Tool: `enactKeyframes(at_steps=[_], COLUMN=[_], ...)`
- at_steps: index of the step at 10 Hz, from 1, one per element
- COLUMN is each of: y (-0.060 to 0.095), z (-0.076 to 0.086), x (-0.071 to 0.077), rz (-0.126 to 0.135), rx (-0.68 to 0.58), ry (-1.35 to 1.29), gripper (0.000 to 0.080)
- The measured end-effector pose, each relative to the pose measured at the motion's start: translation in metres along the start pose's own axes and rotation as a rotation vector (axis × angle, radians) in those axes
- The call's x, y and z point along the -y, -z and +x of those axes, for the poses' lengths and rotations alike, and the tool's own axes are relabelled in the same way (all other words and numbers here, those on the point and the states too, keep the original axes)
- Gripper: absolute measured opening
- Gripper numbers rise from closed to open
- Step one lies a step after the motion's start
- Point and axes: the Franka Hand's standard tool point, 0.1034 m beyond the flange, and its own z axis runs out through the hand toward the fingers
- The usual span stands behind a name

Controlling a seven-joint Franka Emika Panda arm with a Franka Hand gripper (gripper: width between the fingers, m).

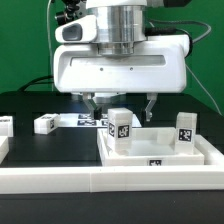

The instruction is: Assemble square table

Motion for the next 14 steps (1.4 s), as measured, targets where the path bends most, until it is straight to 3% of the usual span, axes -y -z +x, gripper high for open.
enactKeyframes(at_steps=[5,8,10,14], y=[0.0001,0.0002,0.0003,0.0001], z=[0.0004,0.0008,0.0009,0.0008], x=[-0.0026,-0.0047,-0.0050,-0.0046], rz=[-0.005,-0.007,-0.007,-0.005], rx=[0.001,0.001,0.001,0.000], ry=[0.349,0.346,0.331,0.080], gripper=[0.0649,0.0635,0.0286,0.0290])
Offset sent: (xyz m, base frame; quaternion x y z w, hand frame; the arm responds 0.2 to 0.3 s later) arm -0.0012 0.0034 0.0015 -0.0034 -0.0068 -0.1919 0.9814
